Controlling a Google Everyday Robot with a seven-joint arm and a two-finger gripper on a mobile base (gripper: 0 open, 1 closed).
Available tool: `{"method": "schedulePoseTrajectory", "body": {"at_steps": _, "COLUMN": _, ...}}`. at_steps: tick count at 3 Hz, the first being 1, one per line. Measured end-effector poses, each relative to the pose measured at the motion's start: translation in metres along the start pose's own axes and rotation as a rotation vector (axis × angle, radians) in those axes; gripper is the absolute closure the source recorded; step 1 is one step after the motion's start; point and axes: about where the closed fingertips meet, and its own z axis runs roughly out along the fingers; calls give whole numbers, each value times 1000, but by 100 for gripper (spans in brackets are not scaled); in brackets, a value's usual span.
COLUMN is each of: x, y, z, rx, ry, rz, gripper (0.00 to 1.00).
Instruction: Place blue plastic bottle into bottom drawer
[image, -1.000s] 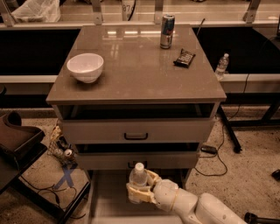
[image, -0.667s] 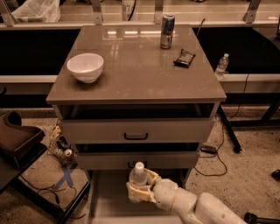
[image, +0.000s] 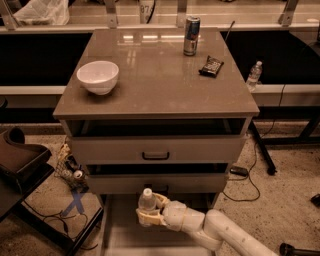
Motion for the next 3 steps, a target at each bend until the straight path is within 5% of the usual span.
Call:
{"method": "schedulePoseTrajectory", "body": {"at_steps": 1, "x": 63, "y": -18, "z": 17, "rx": -105, "ry": 40, "rz": -24, "gripper": 100}}
{"method": "schedulePoseTrajectory", "body": {"at_steps": 3, "x": 175, "y": -66, "z": 14, "rx": -137, "ry": 96, "rz": -44, "gripper": 100}}
